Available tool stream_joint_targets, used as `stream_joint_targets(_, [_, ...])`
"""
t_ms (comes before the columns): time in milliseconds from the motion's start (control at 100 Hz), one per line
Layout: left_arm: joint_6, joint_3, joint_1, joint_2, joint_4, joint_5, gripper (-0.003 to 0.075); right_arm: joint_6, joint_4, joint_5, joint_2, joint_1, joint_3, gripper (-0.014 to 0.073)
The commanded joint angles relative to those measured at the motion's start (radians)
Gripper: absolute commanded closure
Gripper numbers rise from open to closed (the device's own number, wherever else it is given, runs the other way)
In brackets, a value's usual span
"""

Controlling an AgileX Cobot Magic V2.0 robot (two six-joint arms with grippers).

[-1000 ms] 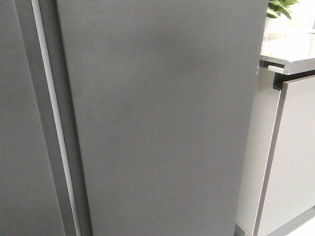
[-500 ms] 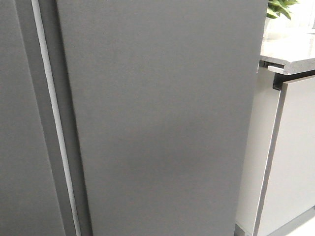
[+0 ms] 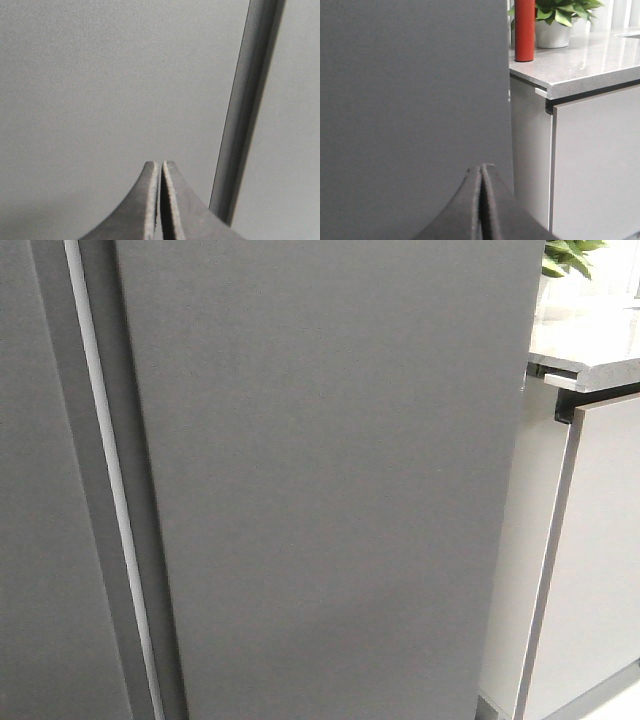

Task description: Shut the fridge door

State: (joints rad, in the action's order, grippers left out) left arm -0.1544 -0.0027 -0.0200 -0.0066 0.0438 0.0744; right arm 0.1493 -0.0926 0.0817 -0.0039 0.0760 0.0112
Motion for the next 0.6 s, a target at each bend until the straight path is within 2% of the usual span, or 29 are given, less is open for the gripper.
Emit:
stream_joint_targets(0, [-0.002, 0.040, -0.002, -0.023, -0.006, -0.083, 0.0740, -0.007, 0.011, -0.130, -0.024, -0.015, 0.020, 0.0665])
stream_joint_targets(260, [-0.002, 0.040, -0.002, -0.023, -0.006, -0.083, 0.0740, -0.007, 0.023, -0.112, -0.026, -0.080, 0.024, 0.0665])
stream_joint_targets(590, [-0.002, 0.040, -0.002, -0.023, -0.006, -0.083, 0.0740, -0.007, 0.023, -0.114, -0.026, -0.080, 0.024, 0.0665])
